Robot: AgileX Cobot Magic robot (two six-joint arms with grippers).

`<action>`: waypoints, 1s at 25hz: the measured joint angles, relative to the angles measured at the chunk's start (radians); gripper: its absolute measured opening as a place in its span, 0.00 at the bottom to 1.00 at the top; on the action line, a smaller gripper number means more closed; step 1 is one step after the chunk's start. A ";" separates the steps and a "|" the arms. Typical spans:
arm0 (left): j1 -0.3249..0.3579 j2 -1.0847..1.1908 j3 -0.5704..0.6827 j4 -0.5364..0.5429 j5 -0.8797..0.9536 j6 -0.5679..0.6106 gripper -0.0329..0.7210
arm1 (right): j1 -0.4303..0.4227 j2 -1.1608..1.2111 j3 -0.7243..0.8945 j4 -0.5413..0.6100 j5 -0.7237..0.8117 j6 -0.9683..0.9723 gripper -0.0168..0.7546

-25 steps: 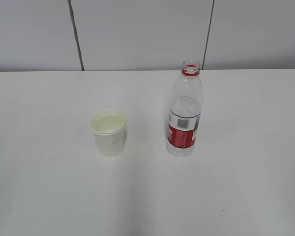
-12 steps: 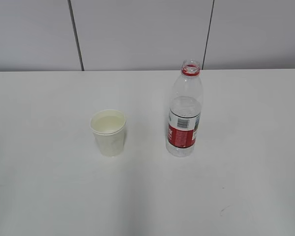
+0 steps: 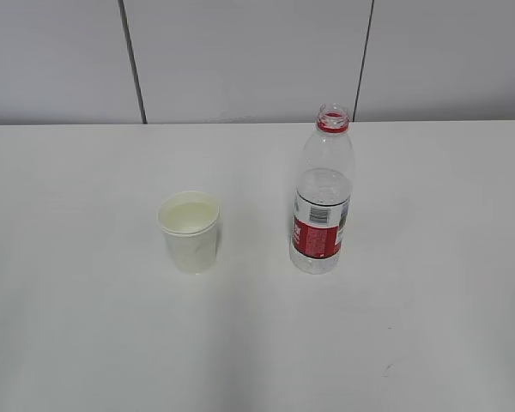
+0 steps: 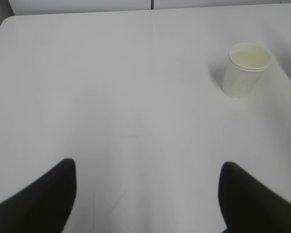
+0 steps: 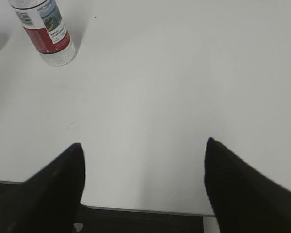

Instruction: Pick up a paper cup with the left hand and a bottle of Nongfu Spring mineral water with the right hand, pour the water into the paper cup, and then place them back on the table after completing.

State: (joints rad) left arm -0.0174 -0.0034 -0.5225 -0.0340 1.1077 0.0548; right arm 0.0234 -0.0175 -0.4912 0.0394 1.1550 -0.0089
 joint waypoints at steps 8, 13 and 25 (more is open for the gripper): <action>0.000 0.000 0.000 0.000 0.000 0.000 0.77 | 0.000 0.000 0.000 0.000 0.000 0.000 0.76; 0.000 0.000 0.000 0.000 0.000 0.000 0.77 | 0.000 0.000 0.000 0.000 0.000 0.000 0.76; 0.000 0.000 0.000 0.000 0.000 0.000 0.77 | 0.000 0.000 0.000 0.000 0.000 0.000 0.76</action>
State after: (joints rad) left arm -0.0174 -0.0034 -0.5225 -0.0340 1.1077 0.0548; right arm 0.0234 -0.0175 -0.4912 0.0394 1.1550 -0.0089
